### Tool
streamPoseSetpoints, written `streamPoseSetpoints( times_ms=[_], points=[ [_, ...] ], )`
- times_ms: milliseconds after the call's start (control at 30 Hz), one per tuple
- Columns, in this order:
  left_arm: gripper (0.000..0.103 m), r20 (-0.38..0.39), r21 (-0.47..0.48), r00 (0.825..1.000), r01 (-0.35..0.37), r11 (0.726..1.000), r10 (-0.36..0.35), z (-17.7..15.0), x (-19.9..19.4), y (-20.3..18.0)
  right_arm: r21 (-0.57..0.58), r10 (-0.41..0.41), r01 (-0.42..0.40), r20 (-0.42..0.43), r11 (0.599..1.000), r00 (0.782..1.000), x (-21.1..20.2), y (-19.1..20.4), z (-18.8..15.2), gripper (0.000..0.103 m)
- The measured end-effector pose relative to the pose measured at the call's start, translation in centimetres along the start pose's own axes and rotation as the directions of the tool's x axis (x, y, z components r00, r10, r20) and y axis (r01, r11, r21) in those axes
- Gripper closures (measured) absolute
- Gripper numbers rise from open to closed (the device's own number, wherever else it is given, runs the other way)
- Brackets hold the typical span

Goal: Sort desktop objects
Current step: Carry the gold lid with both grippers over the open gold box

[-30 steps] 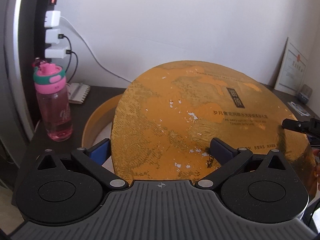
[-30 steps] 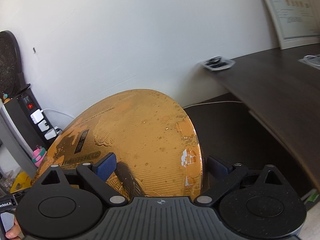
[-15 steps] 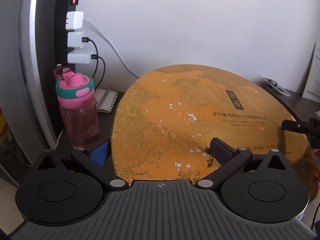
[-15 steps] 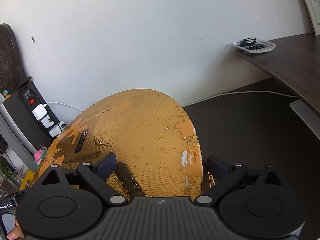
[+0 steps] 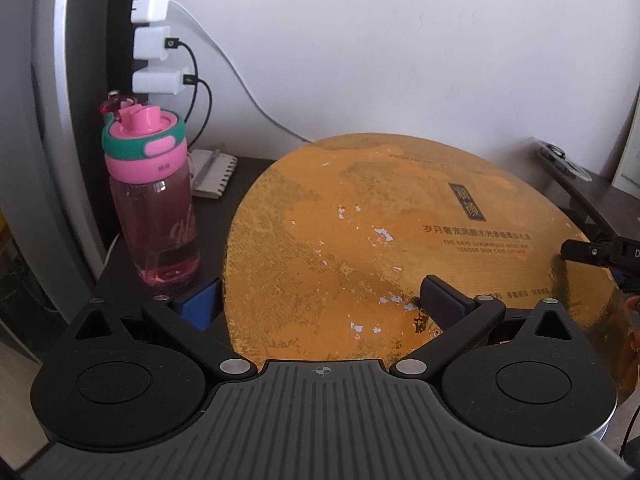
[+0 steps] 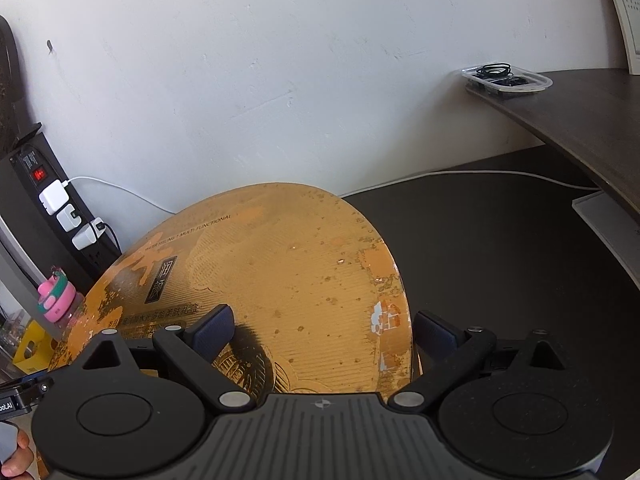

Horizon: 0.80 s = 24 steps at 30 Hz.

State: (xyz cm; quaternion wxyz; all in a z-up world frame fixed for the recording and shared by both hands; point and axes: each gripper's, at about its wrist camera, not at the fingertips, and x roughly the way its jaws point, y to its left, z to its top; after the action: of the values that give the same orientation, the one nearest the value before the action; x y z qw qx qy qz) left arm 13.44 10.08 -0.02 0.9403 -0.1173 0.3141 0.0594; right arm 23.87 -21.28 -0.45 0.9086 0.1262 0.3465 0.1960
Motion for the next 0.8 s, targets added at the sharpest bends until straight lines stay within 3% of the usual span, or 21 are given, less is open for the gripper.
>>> streamPoseSetpoints(
  times_ms=[333, 800],
  points=[
    [0.0, -0.025, -0.02, 1.0, 0.009, 1.0, -0.01, -0.4, 0.8, 0.6, -0.009, -0.018, 0.018, -0.008, 1.0, 1.0, 0.7, 0.1, 0.0, 0.004],
    [0.0, -0.019, 0.017, 0.999, -0.029, 0.999, 0.029, 0.2, 1.0, -0.2, 0.065, -0.018, 0.022, -0.064, 0.998, 0.998, 2.5, -0.7, -0.2, 0.004]
  ],
)
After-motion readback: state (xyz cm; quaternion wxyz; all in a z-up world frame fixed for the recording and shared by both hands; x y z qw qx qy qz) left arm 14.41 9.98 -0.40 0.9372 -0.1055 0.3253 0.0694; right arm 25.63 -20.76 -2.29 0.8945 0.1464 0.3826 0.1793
